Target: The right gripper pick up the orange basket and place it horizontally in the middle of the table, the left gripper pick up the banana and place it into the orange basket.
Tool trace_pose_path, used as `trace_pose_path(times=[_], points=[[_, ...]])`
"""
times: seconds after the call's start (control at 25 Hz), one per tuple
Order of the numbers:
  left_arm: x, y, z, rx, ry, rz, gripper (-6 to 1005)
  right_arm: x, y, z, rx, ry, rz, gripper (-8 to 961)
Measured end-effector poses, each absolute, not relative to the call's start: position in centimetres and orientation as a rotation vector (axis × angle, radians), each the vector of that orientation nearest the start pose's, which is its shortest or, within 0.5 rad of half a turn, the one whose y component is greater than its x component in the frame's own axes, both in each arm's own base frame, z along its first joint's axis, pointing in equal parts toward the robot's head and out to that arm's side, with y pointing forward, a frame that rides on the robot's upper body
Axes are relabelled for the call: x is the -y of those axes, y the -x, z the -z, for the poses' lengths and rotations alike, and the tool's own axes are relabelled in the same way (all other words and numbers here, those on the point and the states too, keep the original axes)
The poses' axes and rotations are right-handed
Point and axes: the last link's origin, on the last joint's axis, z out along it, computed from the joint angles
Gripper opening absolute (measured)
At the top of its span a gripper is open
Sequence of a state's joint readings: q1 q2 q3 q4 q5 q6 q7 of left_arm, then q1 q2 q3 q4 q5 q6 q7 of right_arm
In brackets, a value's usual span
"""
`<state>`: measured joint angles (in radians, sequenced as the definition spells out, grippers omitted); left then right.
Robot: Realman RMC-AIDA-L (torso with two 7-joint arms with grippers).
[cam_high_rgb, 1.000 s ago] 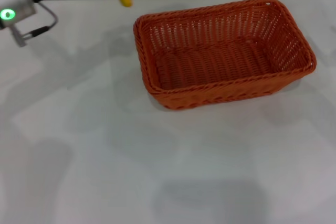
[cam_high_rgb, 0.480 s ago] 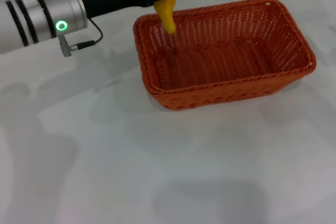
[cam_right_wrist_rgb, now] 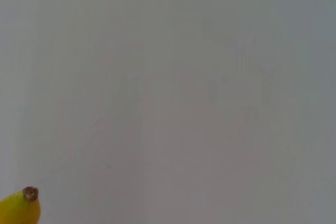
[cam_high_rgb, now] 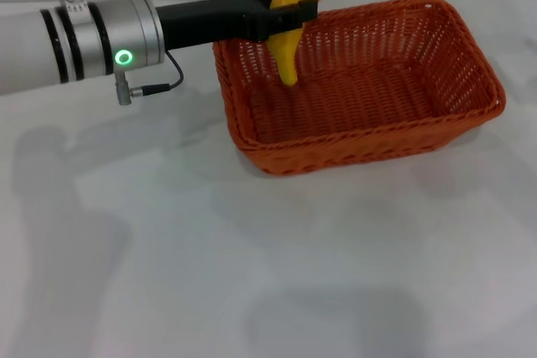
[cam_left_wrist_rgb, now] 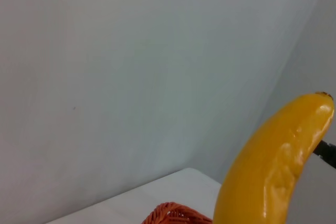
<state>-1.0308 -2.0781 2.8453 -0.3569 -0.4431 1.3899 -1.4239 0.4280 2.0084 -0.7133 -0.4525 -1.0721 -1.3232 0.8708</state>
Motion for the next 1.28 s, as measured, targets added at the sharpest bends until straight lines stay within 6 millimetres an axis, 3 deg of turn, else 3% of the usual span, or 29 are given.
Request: trace_pose_path(times=[0.36, 0.56, 0.8, 1.08, 1.24, 1.28], points=[[-41.9, 17.6, 2.4, 0.788, 2.518, 0.971, 560, -36.1, -30.2, -9.3, -0.375, 1.795, -0.997, 841], [-42.0, 17.6, 2.2, 0.761, 2.509, 0.972, 777, -36.1, -30.2, -9.3, -0.374, 1.794, -0.996, 841], [-42.4, 17.3, 1.5, 0.613, 2.428, 1.031, 876, -36.1, -30.4, -9.4, -0.379, 1.788, -0.987, 841], [-41.3, 19.6, -0.7, 0.287, 2.007, 1.159, 874, -36.2, -30.8, -9.1, -0.383, 1.787, -0.952, 841], [-39.9, 22.2, -2.3, 0.240, 1.650, 1.131, 873, -36.2, -31.0, -9.0, -0.394, 1.783, -0.941, 841], [-39.2, 23.8, -2.8, 0.240, 1.526, 1.062, 873, -36.1, -31.1, -9.1, -0.396, 1.780, -0.939, 841]])
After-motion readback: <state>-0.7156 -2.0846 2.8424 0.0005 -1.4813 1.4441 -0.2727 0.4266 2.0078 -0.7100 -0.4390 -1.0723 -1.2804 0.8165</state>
